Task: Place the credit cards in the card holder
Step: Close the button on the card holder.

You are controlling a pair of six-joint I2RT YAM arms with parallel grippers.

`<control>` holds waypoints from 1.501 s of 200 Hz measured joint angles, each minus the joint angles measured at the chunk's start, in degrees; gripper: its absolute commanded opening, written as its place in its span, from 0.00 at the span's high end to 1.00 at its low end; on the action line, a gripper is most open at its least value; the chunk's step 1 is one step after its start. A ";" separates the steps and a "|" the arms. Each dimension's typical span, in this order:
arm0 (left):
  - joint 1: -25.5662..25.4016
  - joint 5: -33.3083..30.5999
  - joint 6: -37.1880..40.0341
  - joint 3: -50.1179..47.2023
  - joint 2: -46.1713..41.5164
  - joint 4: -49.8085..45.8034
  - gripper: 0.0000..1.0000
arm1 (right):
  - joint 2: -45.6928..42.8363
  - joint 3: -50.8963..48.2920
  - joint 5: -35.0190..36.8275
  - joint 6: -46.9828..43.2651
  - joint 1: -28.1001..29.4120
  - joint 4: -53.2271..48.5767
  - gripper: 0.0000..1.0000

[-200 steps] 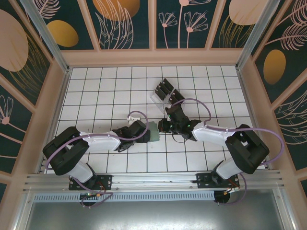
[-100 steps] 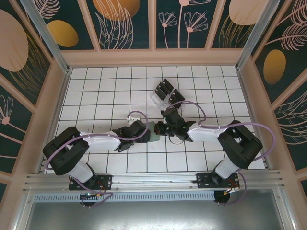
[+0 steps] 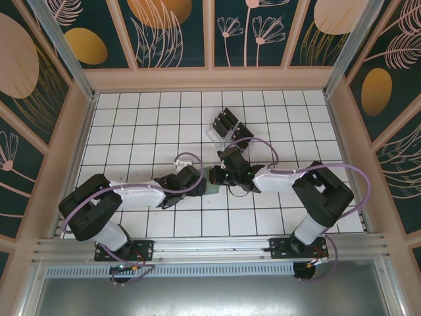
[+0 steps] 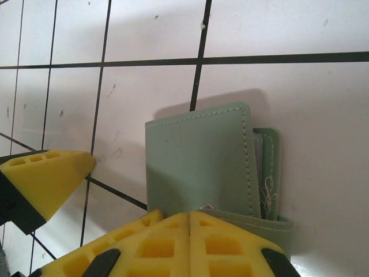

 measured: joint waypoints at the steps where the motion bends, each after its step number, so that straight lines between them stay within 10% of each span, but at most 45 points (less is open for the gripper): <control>1: 0.00 -0.02 0.00 0.00 0.00 0.00 0.02 | 0.04 0.00 0.00 0.00 0.00 0.00 1.00; 300: 0.13 -0.44 -0.31 -1.40 -0.68 1.84 0.02 | 5.29 1.09 -1.68 0.66 -0.04 3.89 1.00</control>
